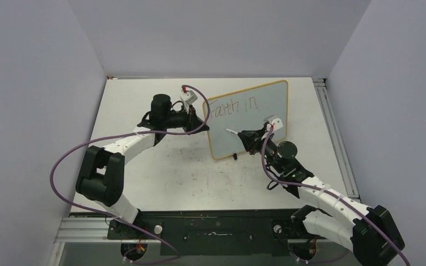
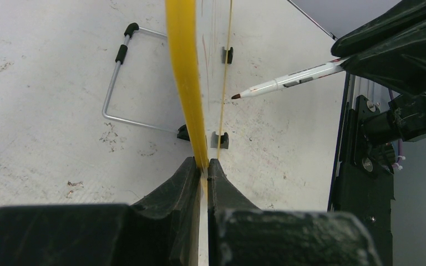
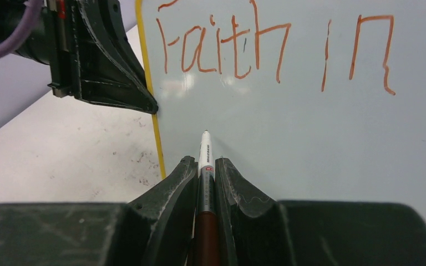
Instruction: Write a sentence on the whiteboard
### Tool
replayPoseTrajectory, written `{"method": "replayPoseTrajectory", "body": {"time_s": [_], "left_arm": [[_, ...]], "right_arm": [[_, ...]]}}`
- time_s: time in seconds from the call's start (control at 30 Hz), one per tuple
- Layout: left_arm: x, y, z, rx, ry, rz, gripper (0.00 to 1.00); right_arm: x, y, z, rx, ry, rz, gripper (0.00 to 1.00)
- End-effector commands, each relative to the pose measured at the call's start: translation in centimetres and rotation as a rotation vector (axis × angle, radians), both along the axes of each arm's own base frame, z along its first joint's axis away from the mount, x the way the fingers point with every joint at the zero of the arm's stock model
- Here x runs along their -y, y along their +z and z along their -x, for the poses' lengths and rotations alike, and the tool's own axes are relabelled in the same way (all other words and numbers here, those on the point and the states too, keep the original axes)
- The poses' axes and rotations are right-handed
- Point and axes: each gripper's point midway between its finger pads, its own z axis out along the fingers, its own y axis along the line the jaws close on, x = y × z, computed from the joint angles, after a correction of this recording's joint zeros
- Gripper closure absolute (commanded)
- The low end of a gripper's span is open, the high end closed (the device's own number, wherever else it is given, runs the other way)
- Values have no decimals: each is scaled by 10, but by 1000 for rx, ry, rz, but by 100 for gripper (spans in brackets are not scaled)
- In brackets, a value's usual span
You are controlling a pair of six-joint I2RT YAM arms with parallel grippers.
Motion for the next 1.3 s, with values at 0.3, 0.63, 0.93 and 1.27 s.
{"method": "replayPoseTrajectory", "body": {"time_s": [0.3, 0.63, 0.93, 1.27], "left_arm": [[4, 18, -4, 45, -25, 20, 100], [4, 19, -5, 47, -24, 20, 100], [4, 20, -4, 47, -24, 22, 100], [4, 20, -3, 48, -27, 22, 100]], "right_arm": [[0, -1, -15, 26, -62, -33, 95], [19, -9, -19, 7, -163, -5, 95], [26, -5, -16, 17, -184, -7, 95], [11, 28, -7, 95, -86, -80, 95]]}}
